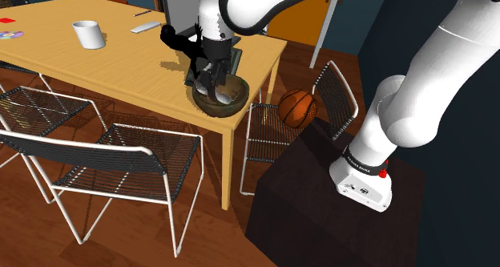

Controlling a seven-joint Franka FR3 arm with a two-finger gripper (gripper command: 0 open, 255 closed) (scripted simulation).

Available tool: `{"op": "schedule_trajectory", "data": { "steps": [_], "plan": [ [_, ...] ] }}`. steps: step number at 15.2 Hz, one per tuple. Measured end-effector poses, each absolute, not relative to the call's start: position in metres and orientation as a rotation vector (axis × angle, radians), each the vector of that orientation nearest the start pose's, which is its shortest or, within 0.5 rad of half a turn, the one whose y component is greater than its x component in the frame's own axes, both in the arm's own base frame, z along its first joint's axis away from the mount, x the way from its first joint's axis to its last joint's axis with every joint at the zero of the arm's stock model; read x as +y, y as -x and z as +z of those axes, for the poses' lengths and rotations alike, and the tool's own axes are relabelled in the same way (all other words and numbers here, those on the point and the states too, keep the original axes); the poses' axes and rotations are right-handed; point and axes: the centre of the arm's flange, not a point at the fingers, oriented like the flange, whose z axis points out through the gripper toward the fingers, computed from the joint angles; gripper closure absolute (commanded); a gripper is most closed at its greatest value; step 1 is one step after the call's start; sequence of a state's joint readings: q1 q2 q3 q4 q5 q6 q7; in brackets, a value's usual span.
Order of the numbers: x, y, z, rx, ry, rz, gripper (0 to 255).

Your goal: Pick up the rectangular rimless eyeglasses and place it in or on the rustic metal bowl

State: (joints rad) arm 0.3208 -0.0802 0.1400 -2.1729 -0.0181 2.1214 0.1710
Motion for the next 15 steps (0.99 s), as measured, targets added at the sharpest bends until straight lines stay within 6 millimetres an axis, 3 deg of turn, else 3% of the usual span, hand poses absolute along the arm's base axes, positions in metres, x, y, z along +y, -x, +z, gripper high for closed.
{"op": "schedule_trajectory", "data": {
  "steps": [4,10,15],
  "plan": [
    [0.232,-0.468,0.430,-0.470,3.123,-0.055,0],
    [0.233,-0.466,0.477,-0.470,3.123,-0.056,0],
    [0.233,-0.466,0.480,-0.470,3.123,-0.054,0]
  ]
}}
